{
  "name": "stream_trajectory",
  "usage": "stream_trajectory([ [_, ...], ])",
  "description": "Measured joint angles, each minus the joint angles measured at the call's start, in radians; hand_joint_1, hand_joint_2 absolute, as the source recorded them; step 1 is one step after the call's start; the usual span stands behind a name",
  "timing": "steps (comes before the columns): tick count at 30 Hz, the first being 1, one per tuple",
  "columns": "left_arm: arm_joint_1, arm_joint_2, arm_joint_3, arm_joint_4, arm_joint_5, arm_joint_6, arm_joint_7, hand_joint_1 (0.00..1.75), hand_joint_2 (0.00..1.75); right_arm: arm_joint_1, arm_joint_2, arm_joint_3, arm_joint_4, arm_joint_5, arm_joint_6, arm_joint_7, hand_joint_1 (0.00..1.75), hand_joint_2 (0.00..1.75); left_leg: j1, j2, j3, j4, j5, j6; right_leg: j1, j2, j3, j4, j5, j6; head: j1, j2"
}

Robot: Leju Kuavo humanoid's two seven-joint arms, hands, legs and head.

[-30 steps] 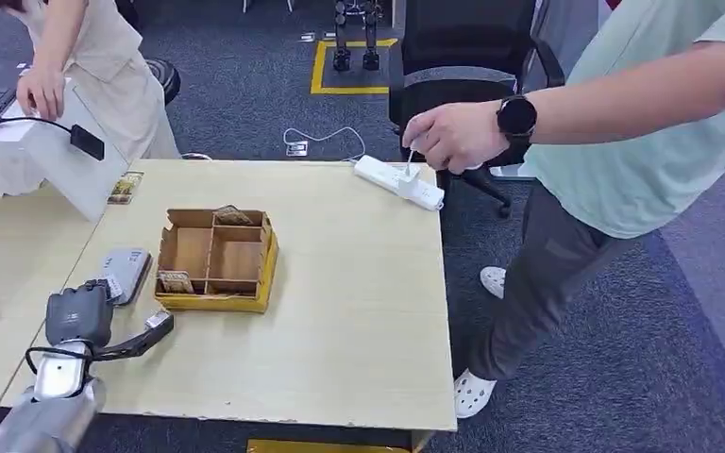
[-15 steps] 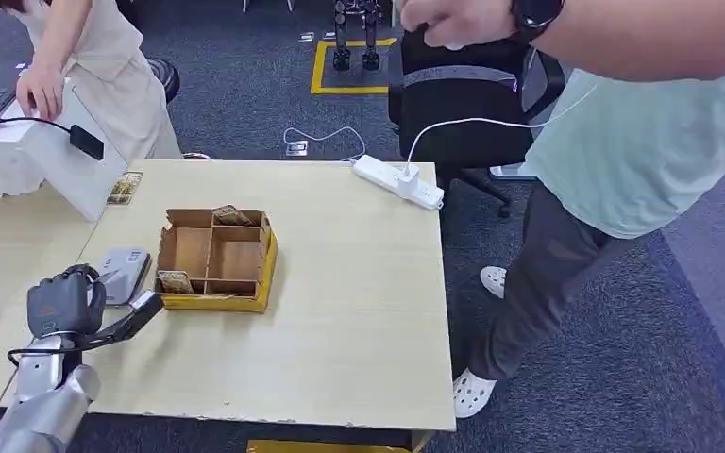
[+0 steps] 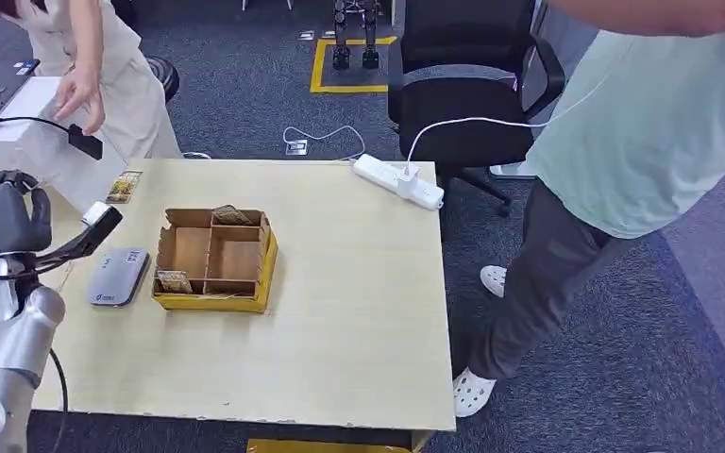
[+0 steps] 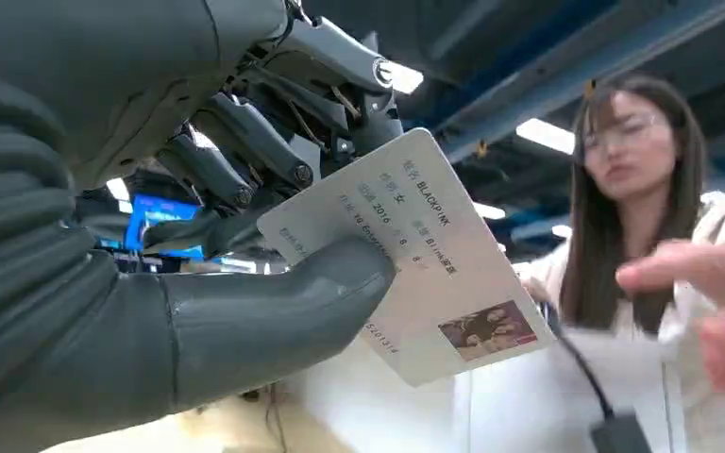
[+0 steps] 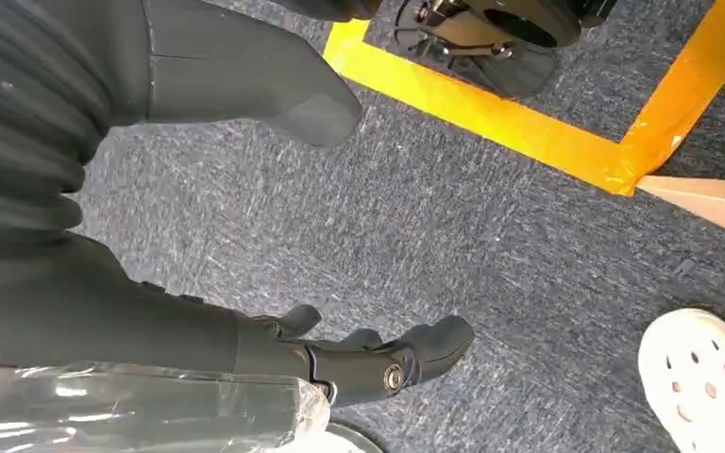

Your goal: Pass the card to the sensor for recognition and then transmit it.

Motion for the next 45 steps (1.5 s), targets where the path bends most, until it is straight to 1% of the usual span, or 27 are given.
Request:
stream_trajectory([
  [2,-0.029,0.0,0.0,0.003,-0.021,0.0,0.01,1.75,1.75,-0.001,0.0,0.0,-0.002,0.0,0.0,0.0,0.0,1.75,0.0,0.0,0.0,0.0,0.0,0.0,0.0,0.0,0.0,0.0,0.0,0.0,0.0,0.0],
  [5,-0.059,-0.002,0.0,0.003,-0.023,0.0,0.01,1.75,1.75,-0.003,0.001,0.0,-0.005,0.004,0.0,-0.001,0.0,1.75,0.0,0.001,0.0,0.0,0.0,0.0,0.0,0.0,-0.001,0.0,0.0,0.0,0.0,0.0],
  [11,-0.086,-0.022,0.0,0.002,-0.058,0.0,-0.001,1.75,1.75,-0.007,0.006,0.0,-0.008,0.009,0.001,-0.001,0.0,1.75,0.0,0.001,0.0,0.0,0.0,0.0,0.0,0.001,-0.001,0.0,0.0,0.0,0.0,0.0],
  [12,-0.087,-0.027,0.0,0.002,-0.064,0.0,-0.01,0.0,1.75,-0.007,0.006,0.001,-0.008,0.01,0.001,-0.001,0.0,1.75,0.0,0.001,0.0,0.0,0.0,0.0,0.0,0.001,-0.001,0.0,0.0,0.0,0.0,0.0],
  [15,-0.087,-0.041,0.001,0.002,-0.077,0.0,-0.014,0.0,1.75,-0.007,0.006,0.001,-0.008,0.012,0.001,-0.001,0.0,1.75,0.0,0.001,0.0,0.0,0.0,0.0,0.0,0.0,-0.001,0.0,0.0,0.0,0.0,0.0],
  [18,-0.087,-0.053,0.007,0.002,-0.062,0.0,-0.04,0.0,1.75,-0.006,0.006,0.001,-0.008,0.013,0.001,0.0,0.0,1.75,0.0,0.001,0.0,0.0,0.0,0.0,0.0,0.001,-0.001,0.0,0.0,0.0,0.0,0.0],
  [19,-0.087,-0.056,0.009,0.002,-0.051,0.0,-0.05,0.0,1.75,-0.006,0.006,0.001,-0.008,0.015,0.001,0.0,0.0,1.75,0.0,0.001,0.0,0.0,0.0,0.0,0.0,0.001,-0.001,0.0,0.0,0.0,0.0,0.0],
  [22,-0.089,-0.06,0.009,0.012,0.037,-0.025,-0.099,0.0,1.75,-0.006,0.006,0.001,-0.008,0.018,0.004,0.0,0.0,1.75,0.0,0.001,0.0,0.0,0.0,0.0,0.0,0.001,-0.001,0.0,0.0,0.0,0.0,0.0],
  [23,-0.09,-0.06,0.009,0.016,0.074,-0.062,-0.109,0.0,1.75,-0.006,0.006,0.001,-0.008,0.018,0.008,0.0,0.0,1.75,0.0,0.001,0.0,0.0,0.0,0.0,0.0,0.001,-0.001,0.0,0.0,0.0,0.0,0.0],
  [24,-0.092,-0.058,0.006,0.018,0.115,-0.117,-0.12,0.0,1.75,-0.006,0.006,0.001,-0.008,0.019,0.011,0.002,0.0,1.75,0.0,0.001,0.0,0.0,0.0,0.0,0.0,0.001,-0.001,0.0,0.0,0.0,0.0,0.0],
  [25,-0.092,-0.052,-0.003,0.018,0.156,-0.178,-0.121,0.0,1.75,-0.006,0.006,0.001,-0.008,0.019,0.013,0.002,0.0,1.75,0.0,0.001,0.0,0.0,0.0,0.0,0.0,0.001,-0.001,0.0,0.0,0.0,0.0,0.0],
  [26,-0.091,-0.045,-0.013,0.018,0.19,-0.218,-0.114,0.0,1.75,-0.006,0.006,0.001,-0.008,0.019,0.014,0.002,0.0,1.75,0.0,0.001,0.0,0.0,0.0,0.0,0.0,0.002,-0.001,0.0,0.0,0.0,0.0,0.0],
  [28,-0.088,-0.024,-0.041,0.013,0.234,-0.252,-0.101,0.0,1.75,-0.004,0.006,0.001,-0.007,0.018,0.013,0.002,0.0,1.75,0.001,0.002,-0.001,0.0,0.0,0.0,0.0,0.002,-0.002,0.0,0.001,-0.001,0.0,0.0],
  [29,-0.085,-0.013,-0.057,0.001,0.258,-0.281,-0.098,0.0,1.75,-0.003,0.006,0.001,-0.007,0.018,0.012,0.002,0.0,1.75,0.001,0.002,-0.001,0.0,0.0,0.0,0.0,0.003,-0.002,0.0,0.001,-0.001,0.0,0.0],
  [30,-0.081,0.004,-0.072,-0.014,0.288,-0.325,-0.103,0.0,1.75,-0.002,0.005,0.0,-0.007,0.016,0.011,-0.001,0.0,1.75,0.001,0.002,-0.001,0.0,0.0,0.0,0.0,0.003,-0.002,0.0,0.001,-0.001,0.0,0.0],
  [31,-0.073,0.02,-0.085,-0.034,0.318,-0.389,-0.108,0.0,1.75,-0.001,0.005,0.0,-0.007,0.011,0.011,-0.005,0.0,1.75,0.001,0.002,-0.001,0.0,0.0,-0.001,0.0,0.003,-0.002,0.0,0.001,-0.001,0.0,0.0],
  [33,-0.053,0.055,-0.111,-0.075,0.359,-0.491,-0.116,0.0,1.75,0.0,0.005,0.0,-0.007,0.007,0.011,-0.012,0.0,1.75,0.002,0.004,-0.001,0.0,0.0,-0.001,0.001,0.004,-0.002,0.0,0.001,-0.001,0.0,0.0],
  [35,-0.022,0.098,-0.148,-0.134,0.404,-0.593,-0.129,0.0,1.75,0.002,0.004,-0.002,-0.006,0.0,0.011,-0.021,0.0,1.75,0.002,0.006,-0.002,0.0,-0.001,-0.001,0.001,0.006,-0.003,0.0,0.001,-0.001,0.0,0.0],
  [38,0.07,0.222,-0.195,-0.283,0.493,-0.757,-0.165,0.0,1.75,0.005,0.0,-0.006,-0.005,-0.005,0.011,-0.03,0.0,1.75,0.003,0.011,-0.002,0.0,-0.002,-0.004,0.002,0.011,-0.004,0.001,0.001,-0.002,0.0,0.0],
  [41,0.197,0.365,-0.203,-0.452,0.602,-0.865,-0.189,0.0,1.75,0.013,-0.003,-0.01,-0.003,-0.014,0.011,-0.037,0.0,1.75,0.004,0.013,-0.002,0.0,-0.004,-0.006,0.003,0.014,-0.006,0.001,0.0,-0.003,0.0,0.0],
  [42,0.253,0.419,-0.203,-0.51,0.639,-0.886,-0.191,0.0,1.75,0.016,-0.003,-0.011,-0.003,-0.016,0.011,-0.04,0.0,1.75,0.005,0.013,-0.002,0.0,-0.004,-0.006,0.003,0.014,-0.006,0.001,-0.001,-0.005,0.0,0.0],
  [45,0.406,0.532,-0.183,-0.676,0.708,-0.936,-0.203,0.0,1.75,0.018,-0.004,-0.015,0.0,-0.018,0.011,-0.04,0.0,1.75,0.005,0.011,-0.002,0.0,-0.005,-0.006,0.003,0.011,-0.005,0.001,-0.002,-0.006,0.0,0.0],
])
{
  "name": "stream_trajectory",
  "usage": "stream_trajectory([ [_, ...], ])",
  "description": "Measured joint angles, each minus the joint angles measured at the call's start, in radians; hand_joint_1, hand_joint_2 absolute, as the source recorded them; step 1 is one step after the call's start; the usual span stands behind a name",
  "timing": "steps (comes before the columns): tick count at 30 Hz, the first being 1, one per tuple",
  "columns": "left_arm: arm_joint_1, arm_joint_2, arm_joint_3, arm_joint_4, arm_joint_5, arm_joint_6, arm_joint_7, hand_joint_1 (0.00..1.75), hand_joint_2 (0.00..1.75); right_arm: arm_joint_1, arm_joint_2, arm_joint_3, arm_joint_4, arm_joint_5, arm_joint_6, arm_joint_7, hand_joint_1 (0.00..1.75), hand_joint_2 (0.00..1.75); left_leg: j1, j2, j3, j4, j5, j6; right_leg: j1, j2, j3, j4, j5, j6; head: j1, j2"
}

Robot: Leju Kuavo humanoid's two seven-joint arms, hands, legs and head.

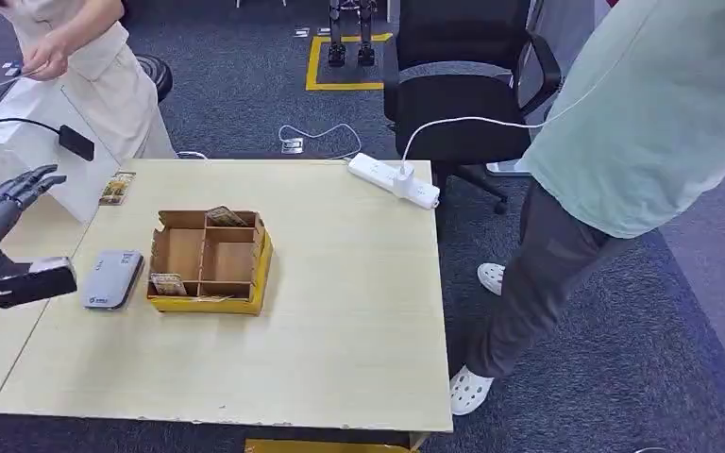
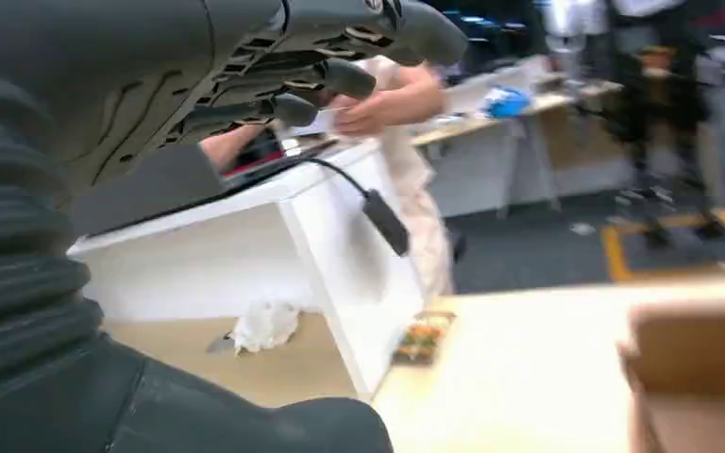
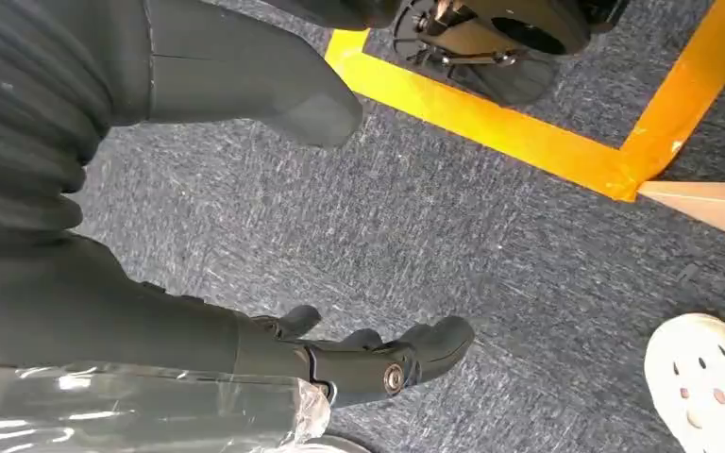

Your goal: Pass the card to the sensor for recognition and then transmit it.

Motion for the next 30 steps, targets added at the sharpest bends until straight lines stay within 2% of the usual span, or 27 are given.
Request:
stream_trajectory([
  [1,0.056,0.035,0.016,-0.055,0.003,-0.01,-0.006,0.0,1.75,0.0,0.0,-0.003,0.001,-0.001,0.0,0.0,0.0,1.75,0.0,0.0,0.0,0.0,0.0,0.0,0.0,0.0,0.0,0.0,0.0,0.0,0.0,0.0],
  [3,0.146,0.07,0.043,-0.152,-0.023,-0.016,-0.007,0.0,1.75,-0.001,0.0,-0.007,0.001,-0.001,0.001,0.001,0.0,1.75,0.0,-0.001,0.0,0.0,0.0,0.0,0.0,-0.002,0.0,-0.001,0.0,0.0,0.0,0.0],
  [5,0.191,0.079,0.044,-0.217,-0.099,0.003,0.0,0.0,1.75,-0.001,0.0,-0.01,0.002,-0.001,0.001,0.005,0.0,1.75,0.0,-0.003,0.0,0.0,0.0,0.0,0.0,-0.004,0.001,-0.001,0.0,0.0,0.0,0.0],
  [8,0.212,0.068,0.006,-0.279,-0.219,0.048,0.005,0.0,1.75,-0.002,0.0,-0.011,0.002,-0.002,0.0,0.007,0.0,1.75,0.0,-0.004,0.001,0.0,0.0,0.0,0.0,-0.005,0.002,-0.001,0.0,0.0,0.0,0.0],
  [12,0.204,-0.001,-0.145,-0.295,-0.408,0.15,0.068,0.0,1.75,-0.003,0.0,-0.011,0.002,-0.001,-0.004,0.008,0.0,1.75,0.0,-0.004,0.002,0.0,0.0,0.0,0.0,-0.006,0.004,-0.001,0.0,0.0,-0.001,0.0],
  [15,0.175,-0.053,-0.271,-0.293,-0.441,0.209,0.114,0.0,1.75,-0.004,0.0,-0.015,0.002,-0.005,-0.013,0.014,0.0,1.75,-0.001,-0.005,0.002,0.0,0.0,0.0,0.0,-0.006,0.004,-0.001,0.0,0.0,-0.001,0.0],
  [19,0.134,-0.16,-0.4,-0.275,-0.536,0.298,0.182,0.0,1.75,-0.006,0.0,-0.015,0.002,-0.005,-0.013,0.019,0.0,1.75,-0.001,-0.006,0.002,0.001,0.0,0.0,-0.001,-0.007,0.004,-0.001,0.0,0.0,0.0,0.0],
  [21,0.119,-0.222,-0.455,-0.262,-0.567,0.32,0.203,0.0,1.75,-0.006,0.0,-0.015,0.002,-0.005,-0.014,0.019,0.0,1.75,-0.001,-0.006,0.002,0.001,0.0,0.0,-0.001,-0.007,0.004,-0.001,0.0,0.0,0.0,0.0],
  [26,0.095,-0.297,-0.528,-0.24,-0.587,0.331,0.221,0.0,1.75,-0.004,0.0,-0.015,0.003,-0.006,-0.013,0.019,0.0,1.75,-0.001,-0.006,0.002,0.001,0.0,0.0,-0.001,-0.006,0.003,-0.001,0.0,0.0,-0.001,0.0],
  [30,0.07,-0.347,-0.553,-0.203,-0.68,0.371,0.304,0.0,1.75,-0.005,0.001,-0.015,0.003,-0.005,-0.014,0.016,0.0,1.75,0.0,-0.006,0.002,0.001,0.0,0.0,0.0,-0.007,0.003,-0.001,0.0,0.0,-0.001,0.0],
])
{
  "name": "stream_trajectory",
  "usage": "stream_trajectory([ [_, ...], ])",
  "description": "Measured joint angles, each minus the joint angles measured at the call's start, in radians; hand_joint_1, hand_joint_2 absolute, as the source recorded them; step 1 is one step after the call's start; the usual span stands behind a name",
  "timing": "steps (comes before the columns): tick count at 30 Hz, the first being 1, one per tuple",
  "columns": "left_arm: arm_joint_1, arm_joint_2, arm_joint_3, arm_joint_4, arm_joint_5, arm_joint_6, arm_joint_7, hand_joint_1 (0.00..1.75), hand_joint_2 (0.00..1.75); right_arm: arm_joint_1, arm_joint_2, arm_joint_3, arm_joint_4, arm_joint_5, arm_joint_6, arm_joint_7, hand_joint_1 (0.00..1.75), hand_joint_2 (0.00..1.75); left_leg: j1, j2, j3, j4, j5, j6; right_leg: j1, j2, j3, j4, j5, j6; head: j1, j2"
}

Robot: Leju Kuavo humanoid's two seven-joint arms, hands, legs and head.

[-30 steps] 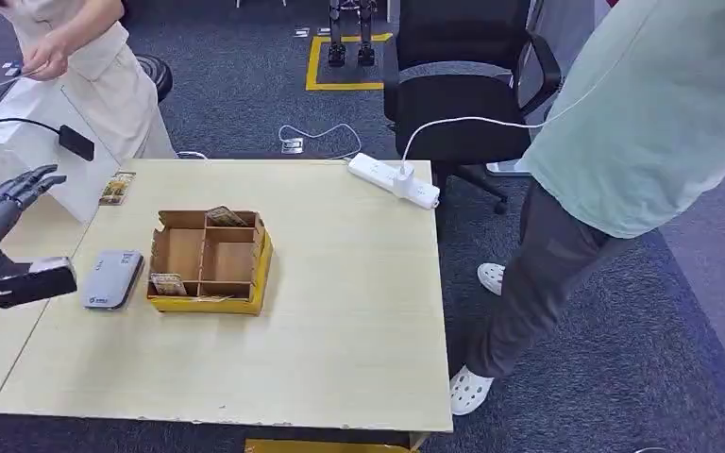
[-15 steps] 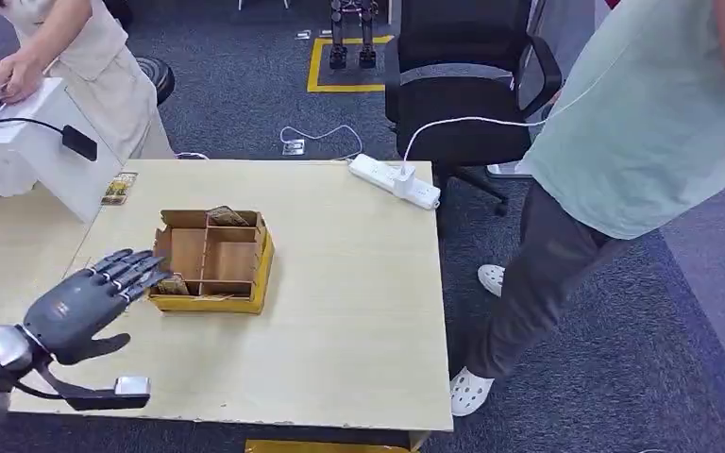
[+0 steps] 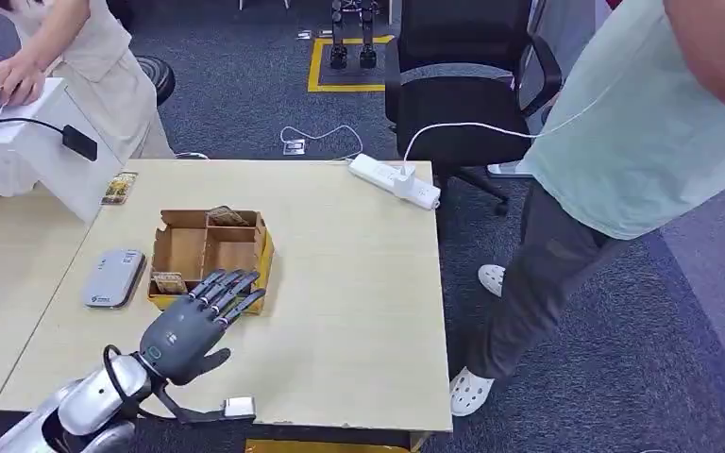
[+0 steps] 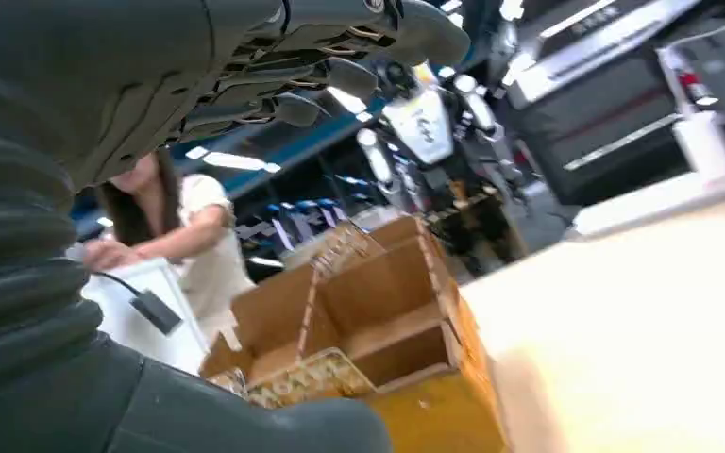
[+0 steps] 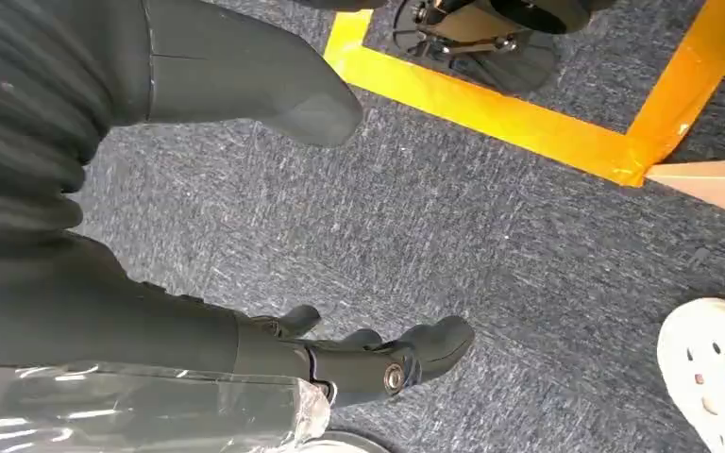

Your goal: Pass the card to the sensor for recognition and then transmit it.

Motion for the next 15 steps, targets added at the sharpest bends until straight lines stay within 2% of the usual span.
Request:
stream_trajectory([
  [5,-0.026,-0.07,-0.003,0.061,-0.127,0.054,0.127,0.0,1.75,0.001,0.001,0.0,0.0,0.001,-0.002,0.0,0.0,1.75,0.0,0.0,0.0,0.0,0.0,0.0,0.0,0.0,0.0,0.0,0.0,0.0,0.0,0.0],
  [7,-0.034,-0.091,0.002,0.092,-0.152,0.063,0.158,0.0,1.75,0.001,0.001,0.0,0.0,0.003,-0.002,0.0,0.0,1.75,0.0,0.0,0.0,0.0,0.0,0.0,0.0,0.0,0.0,0.0,0.0,0.0,0.0,0.0],
  [10,-0.036,-0.118,0.023,0.131,-0.191,0.082,0.183,0.0,1.75,0.002,0.001,0.0,0.0,0.005,-0.002,0.002,0.0,1.75,0.0,0.0,0.0,0.0,0.0,0.0,0.0,0.0,0.0,0.0,0.0,0.0,0.0,0.0],
  [15,-0.035,-0.149,0.048,0.173,-0.208,0.083,0.192,0.0,1.75,0.004,0.001,0.0,0.0,0.005,-0.003,0.002,0.0,1.75,0.0,0.0,0.0,0.0,0.0,0.0,0.0,0.0,0.0,0.0,0.0,0.0,0.0,0.0],
])
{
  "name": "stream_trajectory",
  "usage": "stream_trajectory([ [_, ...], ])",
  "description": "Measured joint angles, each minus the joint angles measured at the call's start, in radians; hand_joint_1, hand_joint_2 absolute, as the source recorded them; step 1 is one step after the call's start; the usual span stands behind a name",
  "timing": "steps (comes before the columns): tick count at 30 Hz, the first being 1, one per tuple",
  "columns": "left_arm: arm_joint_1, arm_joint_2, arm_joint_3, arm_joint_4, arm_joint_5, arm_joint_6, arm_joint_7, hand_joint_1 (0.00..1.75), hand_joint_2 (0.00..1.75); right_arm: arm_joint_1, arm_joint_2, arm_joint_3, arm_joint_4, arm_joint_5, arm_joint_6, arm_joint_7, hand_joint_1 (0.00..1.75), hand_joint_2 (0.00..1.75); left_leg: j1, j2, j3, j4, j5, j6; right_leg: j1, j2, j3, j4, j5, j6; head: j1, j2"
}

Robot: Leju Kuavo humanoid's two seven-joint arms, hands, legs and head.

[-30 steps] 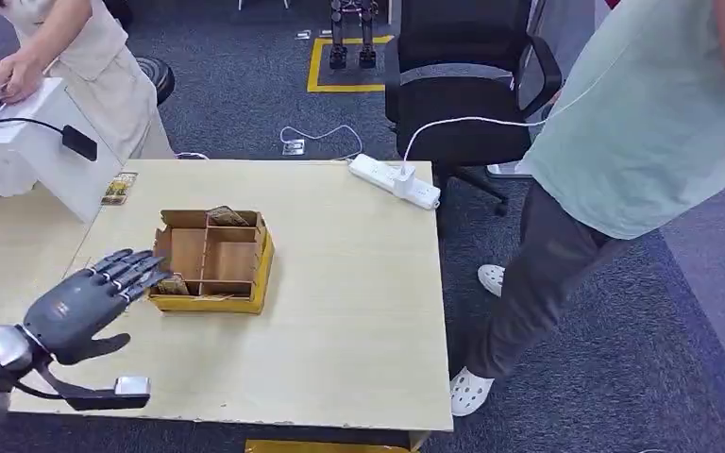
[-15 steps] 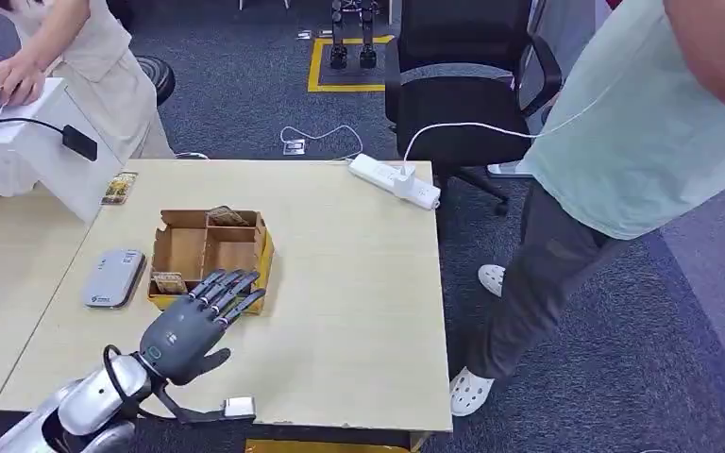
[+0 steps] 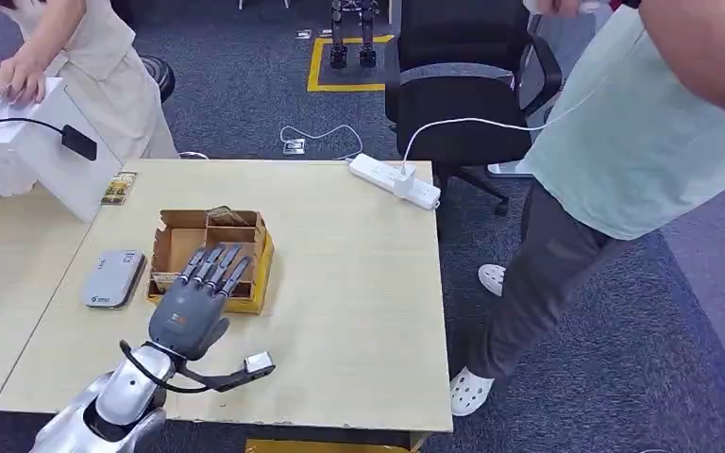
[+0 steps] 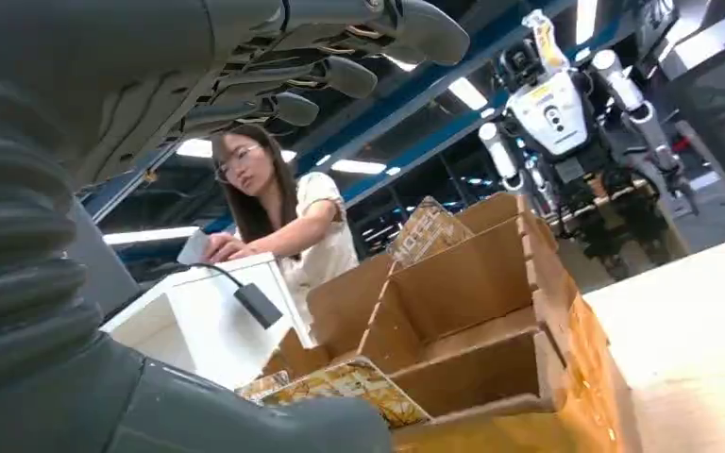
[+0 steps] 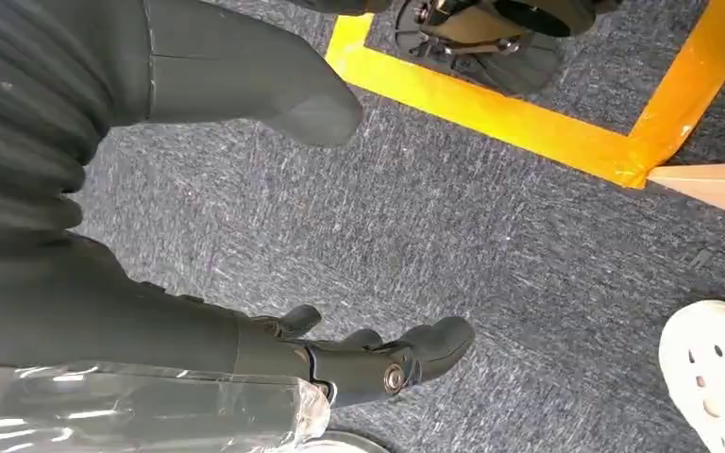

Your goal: Pass the card to the sensor for recognition and then transmit it.

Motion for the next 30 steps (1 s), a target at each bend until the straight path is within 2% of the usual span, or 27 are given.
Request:
stream_trajectory([
  [11,-0.008,-0.027,0.033,0.08,-0.035,-0.034,0.004,0.0,1.75,0.0,0.0,0.0,0.0,0.004,0.0,0.0,0.0,1.75,0.0,0.0,0.0,0.0,0.0,0.0,0.0,0.0,0.0,0.0,0.0,0.0,0.0,0.0],
  [20,-0.024,-0.028,0.051,0.134,-0.025,-0.071,0.002,0.0,1.75,-0.002,0.0,0.0,0.0,0.007,0.0,0.0,0.0,1.75,0.0,0.0,0.0,0.0,0.0,0.0,0.0,0.0,0.0,0.0,0.0,0.0,0.0,0.0],
  [27,-0.027,-0.028,0.062,0.154,-0.034,-0.076,0.004,0.0,1.75,-0.002,0.0,0.0,0.0,0.007,0.0,0.0,0.0,1.75,0.0,0.0,0.0,0.0,0.0,0.0,0.0,0.0,0.0,0.0,0.0,0.0,0.0,0.0],
  [28,-0.027,-0.028,0.063,0.154,-0.034,-0.076,0.004,0.21,1.75,-0.002,0.0,0.0,0.0,0.007,0.0,0.0,0.0,1.75,0.0,0.0,0.0,0.0,0.0,0.0,0.0,0.0,0.0,0.0,0.0,0.0,0.0,0.0],
  [29,-0.028,-0.028,0.064,0.156,-0.034,-0.076,0.004,0.84,1.75,-0.001,0.0,0.0,0.0,0.007,0.0,0.0,0.0,1.75,0.0,0.0,0.0,0.0,0.0,0.0,0.0,0.0,0.0,0.0,0.0,0.0,0.0,0.0],
  [30,-0.029,-0.028,0.065,0.157,-0.034,-0.077,0.004,1.75,1.75,-0.001,0.0,0.0,0.0,0.007,0.0,0.0,0.0,1.75,0.0,0.0,0.0,0.0,0.0,0.0,0.0,0.0,0.0,0.0,0.0,0.0,0.0,0.0],
])
